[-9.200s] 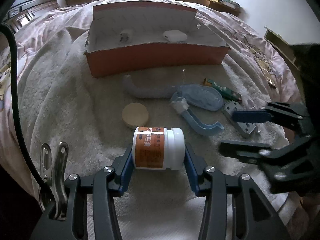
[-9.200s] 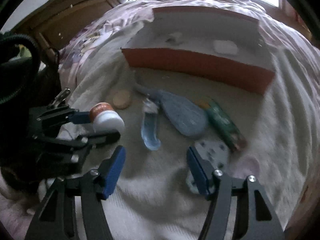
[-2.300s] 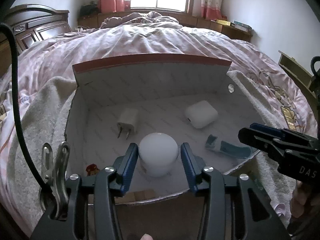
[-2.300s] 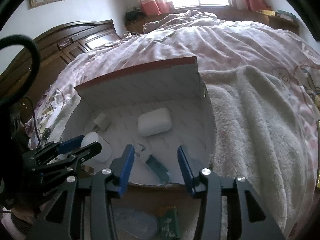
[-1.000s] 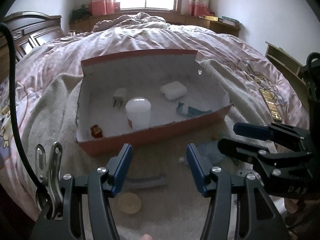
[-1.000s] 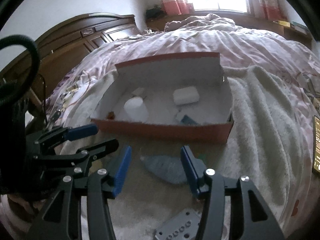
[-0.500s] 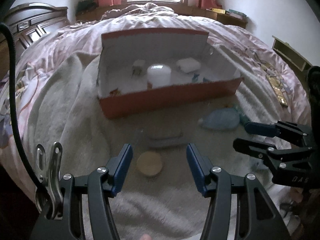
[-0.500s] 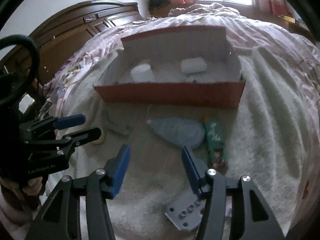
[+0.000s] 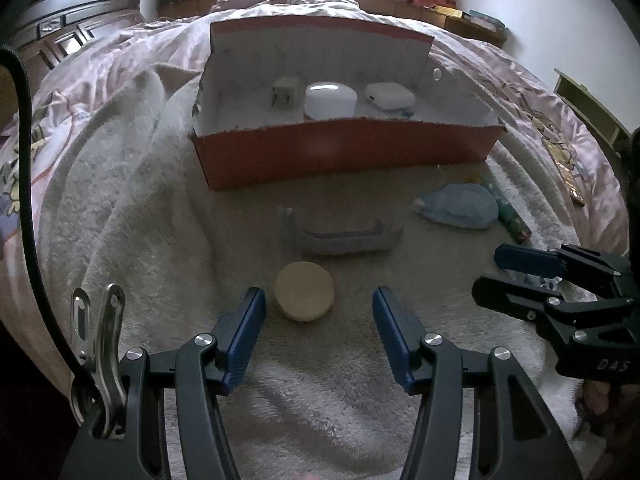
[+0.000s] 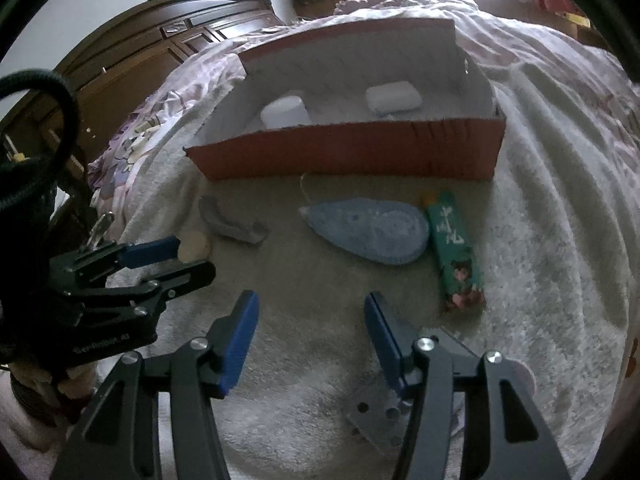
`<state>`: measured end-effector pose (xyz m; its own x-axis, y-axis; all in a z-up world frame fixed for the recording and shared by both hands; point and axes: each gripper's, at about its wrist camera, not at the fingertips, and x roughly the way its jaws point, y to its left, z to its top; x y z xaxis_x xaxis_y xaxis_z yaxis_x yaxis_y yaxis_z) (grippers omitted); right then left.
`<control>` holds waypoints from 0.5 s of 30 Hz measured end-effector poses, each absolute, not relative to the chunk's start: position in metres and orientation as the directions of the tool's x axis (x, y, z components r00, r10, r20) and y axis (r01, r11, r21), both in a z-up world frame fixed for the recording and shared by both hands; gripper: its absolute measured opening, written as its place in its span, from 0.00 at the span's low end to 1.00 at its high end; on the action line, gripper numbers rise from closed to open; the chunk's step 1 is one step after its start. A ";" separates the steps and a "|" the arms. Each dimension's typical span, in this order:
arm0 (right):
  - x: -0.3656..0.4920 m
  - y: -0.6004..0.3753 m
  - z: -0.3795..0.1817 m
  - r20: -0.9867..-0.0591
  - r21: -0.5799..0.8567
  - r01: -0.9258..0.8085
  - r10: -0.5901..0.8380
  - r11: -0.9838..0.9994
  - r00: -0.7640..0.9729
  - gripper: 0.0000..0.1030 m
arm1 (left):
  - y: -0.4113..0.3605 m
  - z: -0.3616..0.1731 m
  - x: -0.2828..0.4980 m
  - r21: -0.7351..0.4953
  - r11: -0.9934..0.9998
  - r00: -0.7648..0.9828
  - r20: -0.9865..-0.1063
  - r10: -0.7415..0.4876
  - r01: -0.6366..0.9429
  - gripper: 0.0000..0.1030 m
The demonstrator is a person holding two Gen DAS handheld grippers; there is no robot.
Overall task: Organize rigid objects
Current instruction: 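Withdraw both tools from the box toward the remaining items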
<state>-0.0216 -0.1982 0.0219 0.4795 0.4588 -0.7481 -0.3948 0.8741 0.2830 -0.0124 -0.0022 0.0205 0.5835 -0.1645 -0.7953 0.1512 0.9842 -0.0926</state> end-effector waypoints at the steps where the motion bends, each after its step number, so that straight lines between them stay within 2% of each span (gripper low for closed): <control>1: -0.021 -0.199 0.020 -0.749 0.288 -0.391 0.460 0.874 0.476 0.57 | -0.002 0.020 -0.012 -0.094 0.984 0.583 -0.796 -0.164 0.149 0.54; 8: -0.022 -0.199 0.019 -0.746 0.294 -0.388 0.464 0.873 0.478 0.57 | -0.003 0.017 -0.011 -0.097 0.984 0.598 -0.783 -0.169 0.151 0.32; 15: -0.020 -0.198 0.021 -0.759 0.259 -0.369 0.425 0.892 0.493 0.57 | 0.002 0.017 -0.011 -0.124 0.982 0.603 -0.775 -0.187 0.144 0.32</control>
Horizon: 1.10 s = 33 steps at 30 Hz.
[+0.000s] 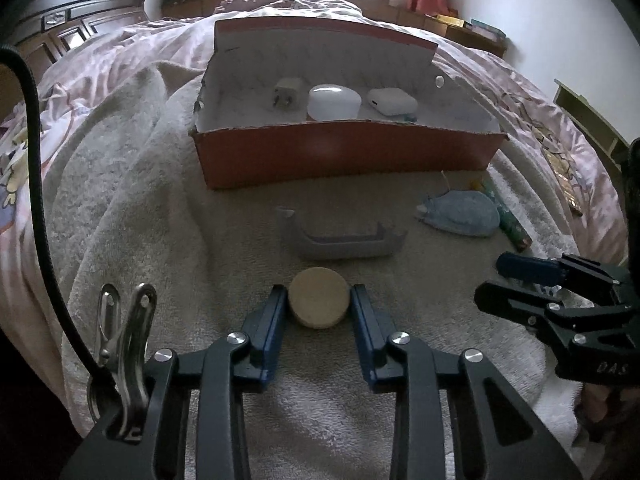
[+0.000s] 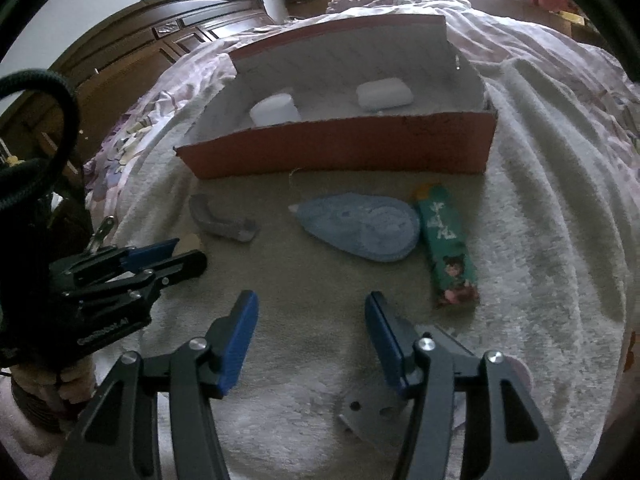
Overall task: Organize rigid objects
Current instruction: 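Withdraw both tools from the box toward the remaining items, then close the left tool on the beige round lid while the right tool grasps the blue tape roller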
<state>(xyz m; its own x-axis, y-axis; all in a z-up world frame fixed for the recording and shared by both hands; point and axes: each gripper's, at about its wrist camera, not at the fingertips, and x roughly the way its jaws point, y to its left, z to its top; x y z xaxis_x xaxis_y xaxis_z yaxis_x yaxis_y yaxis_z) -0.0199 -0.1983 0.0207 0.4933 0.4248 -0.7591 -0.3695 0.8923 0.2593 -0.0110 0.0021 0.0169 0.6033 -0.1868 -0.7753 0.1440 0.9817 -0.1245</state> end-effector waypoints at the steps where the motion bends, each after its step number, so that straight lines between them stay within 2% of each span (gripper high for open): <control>1: -0.019 -0.200 0.021 -0.762 0.251 -0.361 0.413 0.898 0.498 0.57 | 0.003 0.017 -0.011 -0.127 0.982 0.603 -0.775 -0.188 0.143 0.32; 12: 0.008 -0.214 0.022 -0.781 0.235 -0.285 0.355 0.929 0.514 0.58 | 0.003 0.016 -0.010 -0.142 0.980 0.605 -0.771 -0.198 0.140 0.32; 13: 0.010 -0.214 0.022 -0.784 0.239 -0.285 0.357 0.928 0.507 0.60 | 0.004 0.016 -0.010 -0.143 0.980 0.605 -0.771 -0.199 0.140 0.32; 17: 0.015 -0.199 0.023 -0.797 0.217 -0.328 0.361 0.919 0.484 0.85 | 0.004 0.016 -0.010 -0.145 0.980 0.606 -0.770 -0.200 0.140 0.32; 21: 0.024 -0.177 0.022 -0.814 0.133 -0.333 0.295 0.933 0.501 0.88 | 0.007 0.016 -0.011 -0.161 0.978 0.607 -0.767 -0.210 0.134 0.32; 28: 0.044 -0.162 0.021 -0.819 0.101 -0.294 0.248 0.950 0.517 0.88 | 0.010 0.015 -0.010 -0.187 0.974 0.607 -0.761 -0.228 0.132 0.32; 33: 0.046 -0.153 0.016 -0.828 0.052 -0.326 0.223 0.944 0.514 0.95 | 0.012 0.015 -0.010 -0.203 0.970 0.607 -0.757 -0.242 0.132 0.32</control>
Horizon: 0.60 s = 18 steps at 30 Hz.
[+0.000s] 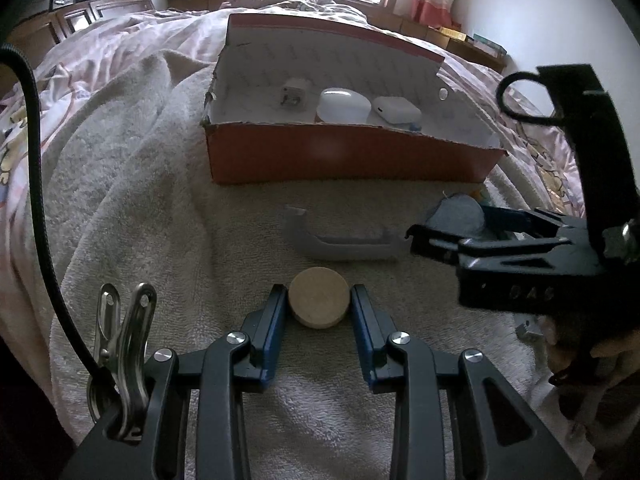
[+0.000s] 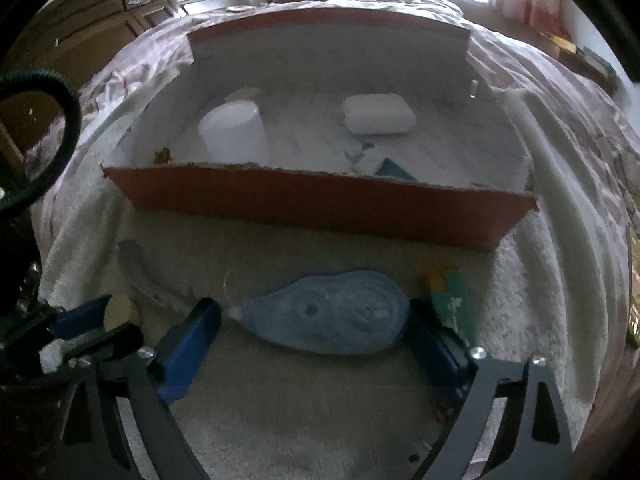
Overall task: Organize rigid objects
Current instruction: 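Close the left tool on the beige round lid while the right tool grasps the blue tape roller, then carry the beige lid and tape roller over the box with both tools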
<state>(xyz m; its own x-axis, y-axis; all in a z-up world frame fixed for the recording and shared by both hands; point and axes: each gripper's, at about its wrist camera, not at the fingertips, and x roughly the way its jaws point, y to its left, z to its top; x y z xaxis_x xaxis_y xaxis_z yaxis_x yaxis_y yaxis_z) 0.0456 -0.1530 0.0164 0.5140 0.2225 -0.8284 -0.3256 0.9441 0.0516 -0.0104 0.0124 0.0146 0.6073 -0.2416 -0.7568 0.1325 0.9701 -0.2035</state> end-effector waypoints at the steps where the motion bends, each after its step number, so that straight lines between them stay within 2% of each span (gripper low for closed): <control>1: 0.044 -0.152 0.016 -0.830 0.040 -0.335 0.218 0.941 0.513 0.95 | 0.013 0.015 -0.010 -0.206 0.970 0.607 -0.756 -0.244 0.132 0.32; 4: 0.042 -0.149 0.015 -0.836 0.008 -0.364 0.206 0.931 0.509 0.95 | 0.013 0.015 -0.010 -0.208 0.969 0.607 -0.756 -0.245 0.132 0.32; 9: 0.041 -0.156 0.017 -0.827 0.042 -0.366 0.238 0.930 0.510 0.94 | 0.013 0.015 -0.010 -0.208 0.969 0.607 -0.756 -0.245 0.132 0.32; 11: 0.040 -0.157 0.017 -0.821 0.033 -0.356 0.229 0.934 0.523 0.88 | 0.014 0.015 -0.010 -0.209 0.969 0.607 -0.756 -0.246 0.132 0.32; 18: 0.040 -0.165 0.019 -0.802 0.082 -0.342 0.266 0.936 0.535 0.88 | 0.013 0.015 -0.010 -0.208 0.969 0.607 -0.756 -0.245 0.132 0.32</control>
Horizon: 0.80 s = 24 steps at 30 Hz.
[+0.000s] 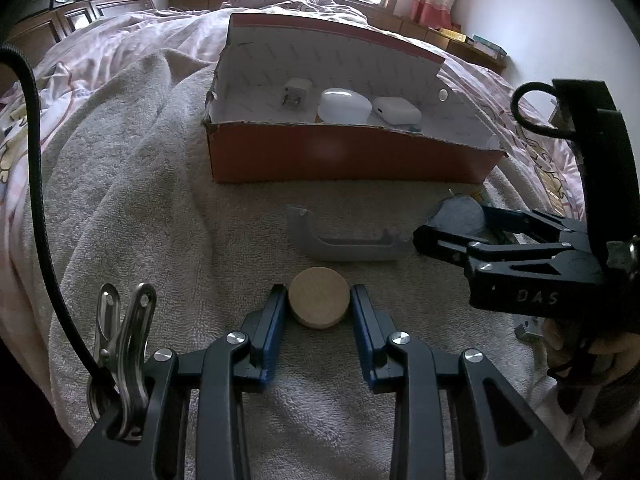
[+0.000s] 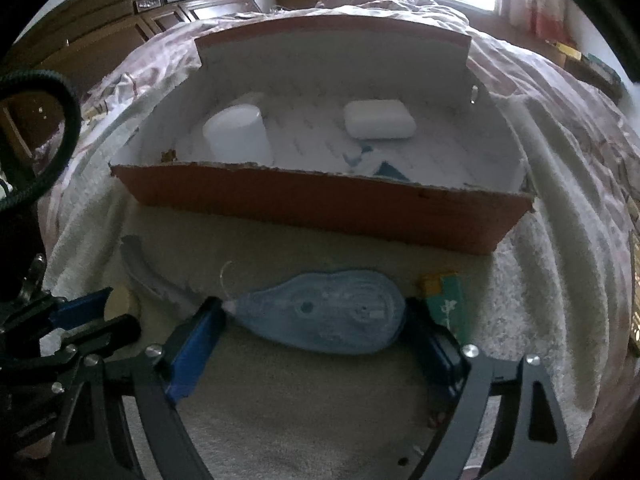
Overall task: Organize rigid objects
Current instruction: 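Carry the beige lid and tape roller over the box with both tools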
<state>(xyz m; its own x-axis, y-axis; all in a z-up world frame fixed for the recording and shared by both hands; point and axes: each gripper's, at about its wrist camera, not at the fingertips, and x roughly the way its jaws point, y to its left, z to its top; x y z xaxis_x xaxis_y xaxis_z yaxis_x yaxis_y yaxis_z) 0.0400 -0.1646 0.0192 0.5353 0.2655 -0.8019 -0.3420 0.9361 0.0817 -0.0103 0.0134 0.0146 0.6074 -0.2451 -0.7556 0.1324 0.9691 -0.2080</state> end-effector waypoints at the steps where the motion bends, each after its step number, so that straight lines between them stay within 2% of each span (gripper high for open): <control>1: 0.040 -0.166 0.019 -0.800 0.087 -0.341 0.270 0.936 0.536 0.88 | 0.014 0.015 -0.010 -0.208 0.969 0.607 -0.756 -0.245 0.133 0.32; 11: 0.033 -0.182 0.022 -0.771 0.178 -0.334 0.342 0.926 0.537 0.88 | 0.013 0.017 -0.011 -0.196 0.971 0.611 -0.754 -0.239 0.138 0.32; 24: 0.028 -0.186 0.021 -0.757 0.209 -0.344 0.374 0.915 0.536 0.88 | 0.014 0.040 -0.006 -0.179 0.973 0.655 -0.720 -0.229 0.144 0.32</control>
<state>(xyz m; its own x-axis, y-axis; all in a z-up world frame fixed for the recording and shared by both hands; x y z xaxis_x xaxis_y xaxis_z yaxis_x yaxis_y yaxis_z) 0.0285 -0.1858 0.0215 0.5356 0.3743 -0.7570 -0.3441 0.9153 0.2092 -0.0064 0.0142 0.0399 0.6555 -0.2294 -0.7195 0.1438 0.9732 -0.1793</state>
